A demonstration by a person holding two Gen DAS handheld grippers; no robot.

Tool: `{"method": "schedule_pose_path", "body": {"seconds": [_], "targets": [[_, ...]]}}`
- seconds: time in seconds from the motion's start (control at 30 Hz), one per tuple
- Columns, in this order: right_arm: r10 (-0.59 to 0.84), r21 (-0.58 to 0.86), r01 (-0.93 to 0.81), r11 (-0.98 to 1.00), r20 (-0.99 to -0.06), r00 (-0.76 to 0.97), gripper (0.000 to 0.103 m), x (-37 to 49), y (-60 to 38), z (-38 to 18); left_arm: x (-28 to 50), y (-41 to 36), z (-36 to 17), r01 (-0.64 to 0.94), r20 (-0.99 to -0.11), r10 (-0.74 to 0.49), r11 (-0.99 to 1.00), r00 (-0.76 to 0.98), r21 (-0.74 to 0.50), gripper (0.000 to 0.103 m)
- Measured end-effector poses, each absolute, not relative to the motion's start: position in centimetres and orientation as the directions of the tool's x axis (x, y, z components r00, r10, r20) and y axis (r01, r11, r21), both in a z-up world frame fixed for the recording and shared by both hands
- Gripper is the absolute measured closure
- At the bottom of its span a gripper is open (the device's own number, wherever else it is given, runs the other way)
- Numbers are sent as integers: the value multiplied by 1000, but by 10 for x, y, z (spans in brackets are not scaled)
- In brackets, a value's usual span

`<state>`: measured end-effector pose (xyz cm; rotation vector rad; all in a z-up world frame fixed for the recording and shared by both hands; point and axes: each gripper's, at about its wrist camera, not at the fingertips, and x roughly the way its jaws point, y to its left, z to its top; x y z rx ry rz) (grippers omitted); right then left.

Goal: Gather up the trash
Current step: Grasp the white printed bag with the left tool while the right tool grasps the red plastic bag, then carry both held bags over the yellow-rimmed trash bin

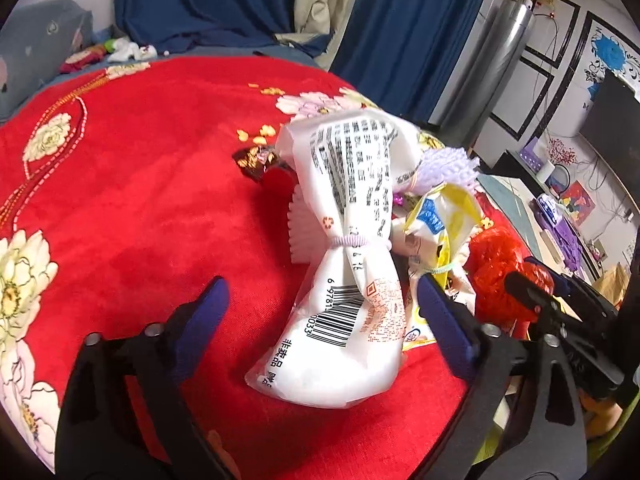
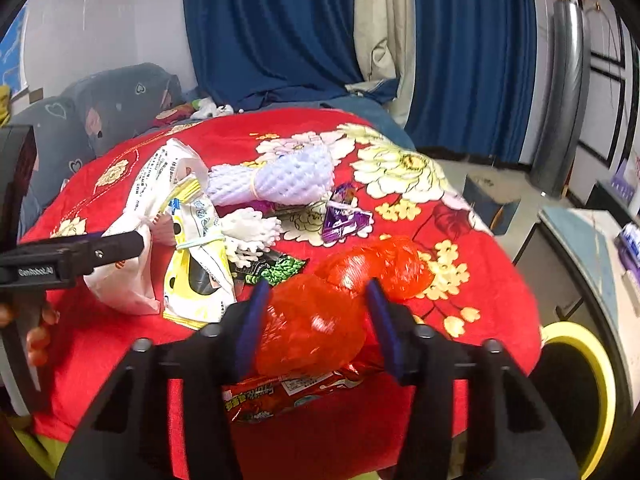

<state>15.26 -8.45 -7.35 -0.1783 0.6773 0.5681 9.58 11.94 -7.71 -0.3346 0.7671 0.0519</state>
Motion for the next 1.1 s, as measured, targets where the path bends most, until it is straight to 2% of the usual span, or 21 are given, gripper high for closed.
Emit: {"method": "schedule_pose_path", "body": {"seconds": [0.03,0.13,0.2,0.27,0.33,0.57,0.9,1.1], "targets": [[442,33,-552,833,-639,629,73,154,-85,-73,96,119,-78,-166,-692,-74,947,718,-274,26],[452,53,-548,835,-632,629,83,157,-88,-71,96,119,-78,-160,-697,-82,948,713,-275,41],[466,78,-542,837,-621,630,85,160,-91,-69,95,118,-78,-148,-697,-94,948,711,-280,48],[473,97,-531,842,-607,639,87,161,-95,-65,93,114,-76,-128,-687,-101,953,719,-275,62],[480,115,-522,845,-593,647,87,163,-100,-60,92,112,-73,-121,-682,-92,958,726,-259,65],[478,131,-493,860,-547,687,88,164,-117,-43,81,118,-62,-118,-635,-80,958,768,-262,71],[457,122,-464,878,-502,734,89,156,-141,-29,70,107,-25,-81,-543,-56,971,838,-226,72],[433,127,-428,895,-480,763,89,153,-164,-23,69,78,-7,-2,-497,-111,976,861,-220,72]]}}
